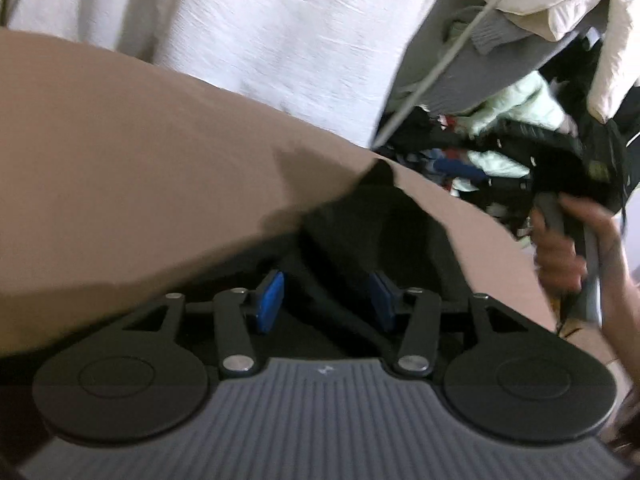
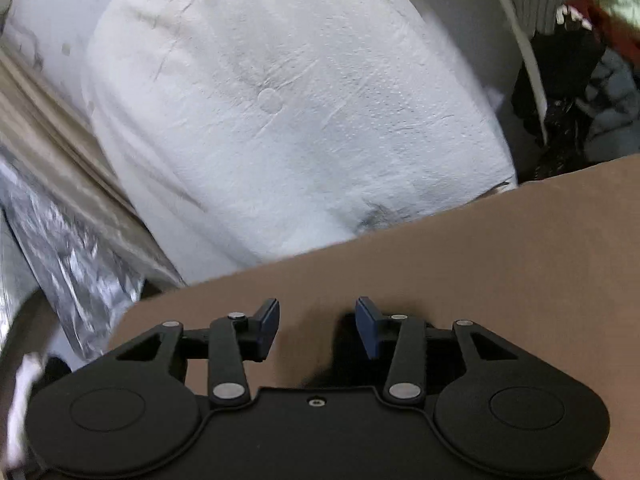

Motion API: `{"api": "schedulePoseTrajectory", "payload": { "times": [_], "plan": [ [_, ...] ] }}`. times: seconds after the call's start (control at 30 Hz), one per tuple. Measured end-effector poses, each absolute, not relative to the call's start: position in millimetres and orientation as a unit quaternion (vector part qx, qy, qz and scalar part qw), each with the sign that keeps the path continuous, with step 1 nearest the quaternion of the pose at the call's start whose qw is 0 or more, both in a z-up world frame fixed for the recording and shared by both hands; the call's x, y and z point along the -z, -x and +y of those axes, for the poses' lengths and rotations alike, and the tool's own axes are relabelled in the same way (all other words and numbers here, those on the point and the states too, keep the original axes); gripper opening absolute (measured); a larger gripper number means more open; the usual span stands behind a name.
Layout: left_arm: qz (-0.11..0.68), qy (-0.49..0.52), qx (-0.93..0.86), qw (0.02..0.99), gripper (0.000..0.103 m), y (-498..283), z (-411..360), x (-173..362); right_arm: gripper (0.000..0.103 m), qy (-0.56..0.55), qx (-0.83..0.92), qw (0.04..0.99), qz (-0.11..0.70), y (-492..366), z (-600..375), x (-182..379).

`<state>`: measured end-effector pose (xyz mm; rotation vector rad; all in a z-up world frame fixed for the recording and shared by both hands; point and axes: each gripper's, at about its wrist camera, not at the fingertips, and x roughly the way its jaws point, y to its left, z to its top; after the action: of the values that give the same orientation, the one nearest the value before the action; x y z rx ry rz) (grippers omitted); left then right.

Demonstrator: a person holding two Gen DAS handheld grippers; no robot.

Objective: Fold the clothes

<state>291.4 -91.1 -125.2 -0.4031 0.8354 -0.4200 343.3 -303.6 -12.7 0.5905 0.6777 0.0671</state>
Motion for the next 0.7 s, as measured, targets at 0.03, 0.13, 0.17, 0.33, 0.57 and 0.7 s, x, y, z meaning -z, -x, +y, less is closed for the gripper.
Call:
{"api": "schedulePoseTrajectory", "payload": {
  "times": [0.03,0.13,0.17,0.33,0.57,0.7],
  "plan": [
    [0.409,0.190,0.193,0.871,0.049,-294,-96,126,0.048,-0.274,-0.029,0.901,0.335,-330,-302,14],
    [0.435,0.180,0.169,0.866,0.052,-303,-107,132,0.048,-0.163,-0.007,0.926,0.341,-260,-271,24],
    [0.443,0.175,0.158,0.865,0.052,-306,-107,135,0.048,-0.118,0.000,0.934,0.338,-234,-258,27],
    [0.428,0.077,0.066,0.898,0.052,-288,-93,116,0.053,-0.006,-0.011,0.908,0.418,-157,-223,82],
    [0.438,0.081,-0.014,0.895,0.063,-228,-20,95,0.058,-0.013,0.012,0.894,0.448,-133,-221,103],
    [0.473,0.091,-0.070,0.873,0.067,-186,36,98,0.066,0.080,0.006,0.886,0.456,-118,-189,107]
  ]
}}
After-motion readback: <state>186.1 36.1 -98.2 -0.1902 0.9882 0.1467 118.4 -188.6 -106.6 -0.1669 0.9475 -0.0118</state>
